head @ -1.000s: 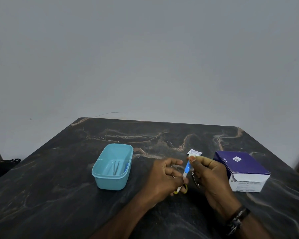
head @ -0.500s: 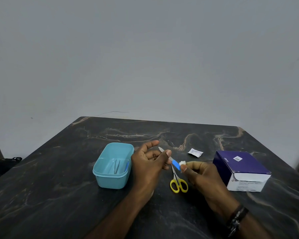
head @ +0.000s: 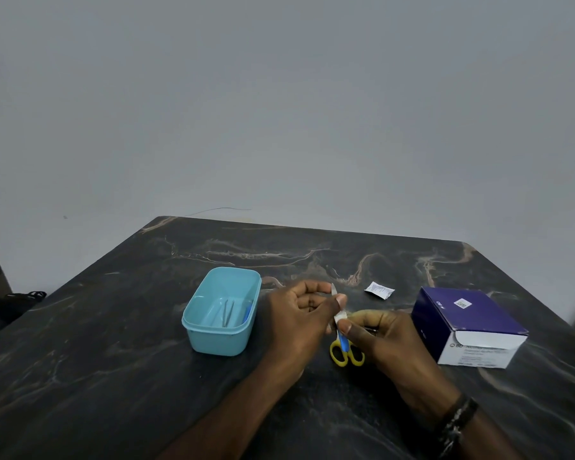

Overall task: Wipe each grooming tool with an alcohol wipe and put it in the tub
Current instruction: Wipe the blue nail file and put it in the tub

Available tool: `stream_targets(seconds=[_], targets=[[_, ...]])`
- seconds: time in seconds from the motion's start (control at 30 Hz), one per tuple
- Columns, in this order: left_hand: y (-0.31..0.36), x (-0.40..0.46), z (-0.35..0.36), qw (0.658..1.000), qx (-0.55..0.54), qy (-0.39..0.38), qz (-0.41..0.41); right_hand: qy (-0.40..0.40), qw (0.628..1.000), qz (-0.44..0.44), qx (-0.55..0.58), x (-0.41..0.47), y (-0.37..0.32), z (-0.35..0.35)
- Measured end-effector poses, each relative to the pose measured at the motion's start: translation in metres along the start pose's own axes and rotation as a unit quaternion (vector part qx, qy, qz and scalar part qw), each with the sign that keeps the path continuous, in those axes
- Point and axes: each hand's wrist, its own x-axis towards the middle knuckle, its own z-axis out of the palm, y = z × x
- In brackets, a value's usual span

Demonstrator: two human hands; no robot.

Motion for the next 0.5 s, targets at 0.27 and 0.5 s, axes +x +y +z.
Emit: stream_targets(seconds=[0.27, 0.5], targets=[[0.0015, 0.0023, -0.003, 0.999, -0.003, 0.041, 0.014, -0.057, 0.997, 0.048, -0.009, -0.002, -0.0017, 0.0], [-0.0023, 0.0009, -0.0013, 1.0, 0.004, 0.031, 0.006, -0.021, 0.999, 0.035, 0.006, -0.0019, -0.0012, 0.0009]])
